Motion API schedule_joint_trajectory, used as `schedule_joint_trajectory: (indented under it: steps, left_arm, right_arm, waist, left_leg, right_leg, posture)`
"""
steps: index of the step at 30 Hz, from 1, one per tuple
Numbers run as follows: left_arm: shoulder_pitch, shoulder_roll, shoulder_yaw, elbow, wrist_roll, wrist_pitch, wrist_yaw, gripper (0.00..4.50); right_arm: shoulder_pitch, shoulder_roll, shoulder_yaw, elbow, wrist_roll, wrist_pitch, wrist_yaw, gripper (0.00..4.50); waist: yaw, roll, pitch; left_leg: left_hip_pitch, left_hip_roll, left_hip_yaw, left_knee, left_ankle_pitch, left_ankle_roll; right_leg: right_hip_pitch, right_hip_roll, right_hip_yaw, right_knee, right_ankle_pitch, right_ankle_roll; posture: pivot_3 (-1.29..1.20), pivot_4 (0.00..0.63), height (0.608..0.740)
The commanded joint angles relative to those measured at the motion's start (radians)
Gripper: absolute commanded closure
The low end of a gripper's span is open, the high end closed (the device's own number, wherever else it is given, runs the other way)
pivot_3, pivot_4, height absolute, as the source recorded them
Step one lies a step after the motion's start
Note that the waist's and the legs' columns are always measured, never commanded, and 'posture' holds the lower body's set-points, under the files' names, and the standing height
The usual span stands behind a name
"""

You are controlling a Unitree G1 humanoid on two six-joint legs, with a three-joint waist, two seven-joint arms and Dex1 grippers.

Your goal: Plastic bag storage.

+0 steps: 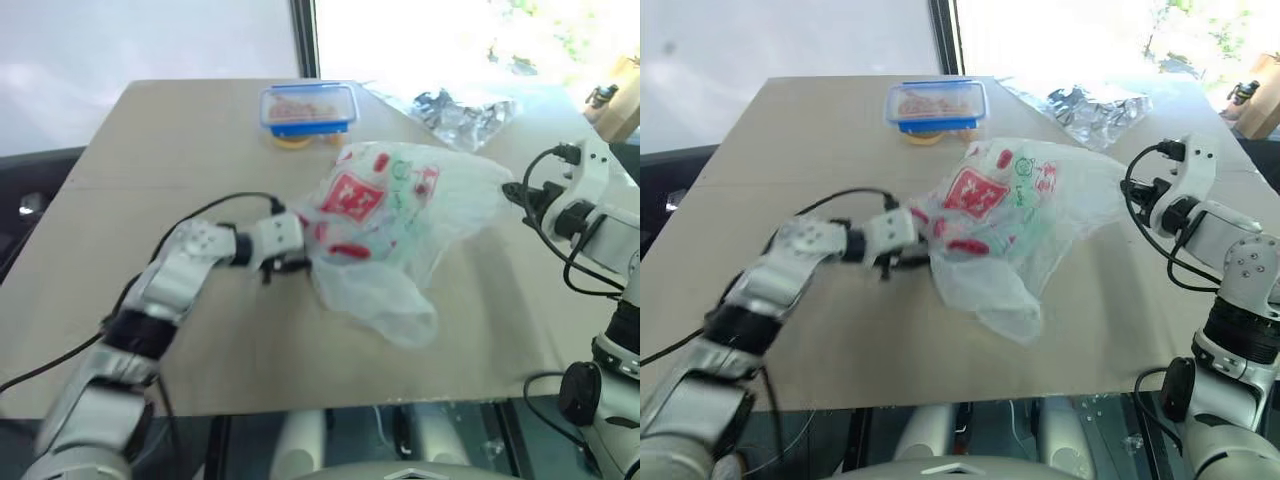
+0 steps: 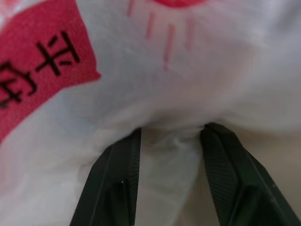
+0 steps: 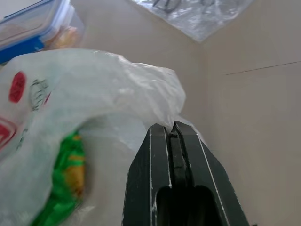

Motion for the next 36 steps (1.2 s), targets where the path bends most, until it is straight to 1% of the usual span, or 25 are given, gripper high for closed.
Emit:
schedule_joint_trajectory:
  steps: [1, 4, 6, 8, 9, 12, 13, 14, 15, 16, 17, 19, 20, 21, 22, 24, 25, 27, 30, 32, 35, 36]
  left_arm:
    - [-0.137, -0.070, 0.053, 0.197, 0.037, -0.078, 0.135, 2.52]
    - [-0.267, -0.106, 0.060, 0.397, 0.066, -0.166, 0.193, 2.52]
    - [-0.339, -0.108, 0.059, 0.502, 0.093, -0.231, 0.229, 2.52]
    - [-0.385, -0.098, 0.077, 0.564, 0.090, -0.269, 0.234, 2.52]
    - [-0.389, -0.092, 0.098, 0.568, 0.065, -0.263, 0.208, 2.52]
    - [-0.309, -0.055, 0.179, 0.424, -0.089, -0.134, -0.001, 2.52]
    - [-0.240, -0.019, 0.215, 0.300, -0.175, -0.025, -0.081, 2.52]
    - [-0.162, 0.025, 0.265, 0.158, -0.272, 0.124, -0.128, 2.25]
    - [-0.070, 0.076, 0.338, -0.011, -0.414, 0.318, -0.159, 2.11]
    - [0.022, 0.125, 0.429, -0.176, -0.570, 0.515, -0.163, 1.96]
    - [0.092, 0.160, 0.515, -0.296, -0.695, 0.678, -0.135, 1.69]
    - [0.208, 0.220, 0.679, -0.465, -0.943, 0.934, -0.090, 1.28]
    - [0.258, 0.247, 0.747, -0.527, -1.065, 1.032, -0.075, 1.03]
    - [0.312, 0.274, 0.809, -0.582, -1.201, 1.115, -0.053, 1.03]
    - [0.348, 0.291, 0.848, -0.621, -1.297, 1.167, -0.029, 1.03]
    - [0.416, 0.331, 0.880, -0.697, -1.404, 1.212, -0.004, 1.03]
    - [0.445, 0.352, 0.870, -0.742, -1.413, 1.212, -0.004, 1.03]
    - [0.449, 0.354, 0.800, -0.818, -1.394, 1.179, 0.043, 1.03]
    - [0.371, 0.301, 0.640, -0.876, -1.364, 1.133, 0.131, 1.03]
    - [0.300, 0.258, 0.525, -0.879, -1.326, 1.124, 0.174, 1.03]
    - [0.197, 0.192, 0.372, -0.862, -1.256, 1.101, 0.177, 1.03]
    - [0.168, 0.180, 0.314, -0.858, -1.202, 1.078, 0.163, 1.03]
  right_arm:
    - [0.001, 0.019, -0.059, -0.108, 0.053, 0.060, -0.024, 4.50]
    - [0.004, 0.076, -0.079, -0.177, 0.083, 0.110, -0.049, 4.50]
    - [0.004, 0.113, -0.089, -0.223, 0.107, 0.139, -0.059, 4.50]
    - [0.000, 0.165, -0.105, -0.274, 0.144, 0.165, -0.072, 4.50]
    - [0.001, 0.194, -0.109, -0.300, 0.163, 0.174, -0.078, 4.50]
    - [0.009, 0.247, -0.104, -0.353, 0.202, 0.195, -0.085, 4.50]
    - [0.012, 0.252, -0.101, -0.359, 0.209, 0.197, -0.085, 4.50]
    - [0.012, 0.254, -0.100, -0.359, 0.211, 0.198, -0.087, 4.50]
    - [0.011, 0.256, -0.102, -0.355, 0.213, 0.197, -0.089, 4.50]
    - [0.010, 0.257, -0.106, -0.349, 0.219, 0.195, -0.089, 4.50]
    - [0.009, 0.254, -0.107, -0.343, 0.224, 0.194, -0.087, 4.50]
    - [0.005, 0.244, -0.102, -0.328, 0.227, 0.192, -0.080, 4.50]
    - [0.001, 0.240, -0.101, -0.317, 0.228, 0.191, -0.076, 4.50]
    - [-0.001, 0.235, -0.100, -0.306, 0.231, 0.189, -0.070, 4.50]
    - [-0.004, 0.231, -0.096, -0.295, 0.230, 0.186, -0.066, 4.50]
    - [-0.006, 0.219, -0.083, -0.274, 0.226, 0.181, -0.056, 4.50]
    - [-0.010, 0.214, -0.075, -0.261, 0.224, 0.177, -0.051, 4.50]
    - [-0.019, 0.206, -0.060, -0.238, 0.223, 0.170, -0.042, 4.50]
    - [-0.028, 0.204, -0.044, -0.228, 0.227, 0.162, -0.041, 4.50]
    - [-0.033, 0.209, -0.037, -0.228, 0.231, 0.158, -0.048, 4.50]
    - [-0.035, 0.212, -0.037, -0.241, 0.238, 0.163, -0.057, 4.50]
    - [-0.035, 0.211, -0.039, -0.246, 0.239, 0.165, -0.062, 4.50]
  waist:
    - [-0.001, 0.000, 0.000]
    - [-0.009, -0.001, 0.000]
    - [-0.015, -0.001, 0.000]
    - [-0.024, -0.001, 0.000]
    - [-0.028, -0.001, 0.000]
    - [-0.035, -0.001, 0.000]
    - [-0.035, -0.001, 0.000]
    - [-0.042, -0.001, 0.000]
    - [-0.050, -0.001, 0.000]
    - [-0.063, -0.002, 0.001]
    - [-0.066, -0.003, 0.001]
    - [-0.065, -0.004, 0.002]
    - [-0.060, -0.004, 0.002]
    - [-0.054, -0.004, 0.002]
    - [-0.051, -0.004, 0.002]
    - [-0.047, -0.003, 0.002]
    - [-0.044, -0.003, 0.002]
    - [-0.041, -0.004, 0.002]
    - [-0.031, -0.003, 0.002]
    - [-0.030, -0.003, 0.001]
    - [-0.027, -0.003, 0.001]
    - [-0.027, -0.003, 0.001]
  left_leg:
    - [0.000, 0.000, 0.000, 0.000, 0.000, 0.000]
    - [-0.003, 0.000, -0.001, 0.000, 0.000, 0.000]
    - [-0.003, 0.000, -0.001, -0.001, 0.000, 0.000]
    - [-0.005, 0.000, -0.001, -0.002, 0.000, 0.000]
    - [-0.006, 0.000, -0.001, -0.002, 0.000, 0.000]
    - [-0.006, 0.000, 0.000, -0.003, 0.000, 0.000]
    - [-0.006, 0.000, 0.000, -0.003, 0.000, 0.000]
    - [-0.006, 0.000, 0.000, -0.003, 0.000, 0.000]
    - [-0.006, 0.001, 0.001, -0.004, 0.000, 0.000]
    - [-0.006, 0.001, 0.001, -0.004, 0.001, -0.001]
    - [-0.007, 0.003, -0.001, -0.005, 0.002, -0.004]
    - [-0.008, 0.003, -0.006, -0.004, 0.002, -0.005]
    - [-0.008, 0.003, -0.007, -0.004, 0.002, -0.004]
    - [-0.007, 0.003, -0.008, -0.003, 0.001, -0.002]
    - [-0.006, 0.003, -0.009, -0.003, 0.001, -0.002]
    - [-0.001, 0.002, -0.008, -0.002, 0.001, -0.002]
    - [0.007, 0.002, -0.008, -0.003, 0.001, -0.002]
    - [0.011, 0.001, -0.007, -0.003, 0.001, -0.002]
    - [0.012, 0.000, -0.007, -0.003, 0.003, -0.002]
    - [0.012, 0.000, -0.007, -0.002, 0.004, -0.002]
    - [0.011, 0.000, -0.007, -0.003, 0.004, -0.002]
    - [0.010, 0.000, -0.007, -0.003, 0.004, -0.002]
  right_leg:
    - [0.000, 0.000, 0.000, 0.000, 0.000, 0.000]
    - [-0.002, 0.000, 0.000, 0.000, 0.000, 0.000]
    - [-0.003, 0.000, 0.000, 0.000, 0.000, 0.000]
    - [-0.005, 0.000, 0.000, 0.000, 0.000, 0.000]
    - [-0.005, 0.000, 0.000, -0.001, 0.000, 0.000]
    - [-0.007, 0.000, 0.000, -0.001, 0.000, 0.000]
    - [-0.007, 0.000, 0.000, -0.001, 0.000, 0.000]
    - [-0.007, 0.000, 0.000, -0.001, 0.000, 0.000]
    - [-0.007, 0.000, 0.001, -0.002, 0.000, 0.000]
    - [-0.007, -0.001, 0.001, -0.001, 0.000, 0.000]
    - [-0.008, -0.001, 0.003, -0.001, 0.000, 0.000]
    - [-0.008, -0.001, 0.000, -0.001, 0.000, 0.000]
    - [-0.008, -0.001, -0.001, -0.001, 0.000, 0.000]
    - [-0.007, -0.002, -0.002, 0.000, 0.000, 0.000]
    - [-0.006, -0.002, -0.003, 0.000, 0.000, 0.000]
    - [0.000, -0.004, -0.005, 0.000, 0.000, 0.000]
    - [0.008, -0.005, -0.005, -0.001, 0.000, 0.000]
    - [0.012, -0.004, -0.007, -0.002, -0.001, -0.001]
    - [0.013, -0.003, -0.006, -0.002, -0.002, -0.005]
    - [0.013, -0.001, -0.006, -0.001, 0.001, -0.003]
    - [0.012, 0.000, -0.005, -0.001, 0.001, -0.003]
    - [0.011, 0.000, -0.005, -0.001, 0.001, -0.003]
  posture:
    - [0.00, 0.150, 0.740]
    - [0.00, 0.150, 0.740]
    - [0.00, 0.150, 0.740]
    - [0.00, 0.150, 0.740]
    - [0.00, 0.150, 0.740]
    - [0.00, 0.150, 0.740]
    - [0.00, 0.150, 0.740]
    - [0.00, 0.150, 0.740]
    - [0.00, 0.150, 0.740]
    - [0.00, 0.150, 0.740]
    - [0.00, 0.150, 0.740]
    - [0.00, 0.150, 0.740]
    - [0.00, 0.150, 0.740]
    - [0.00, 0.150, 0.740]
    - [0.00, 0.150, 0.740]
    - [0.00, 0.150, 0.740]
    - [0.00, 0.150, 0.740]
    - [0.00, 0.150, 0.740]
    - [0.00, 0.150, 0.740]
    - [0.00, 0.150, 0.740]
    - [0.00, 0.150, 0.740]
    - [0.00, 0.150, 0.740]
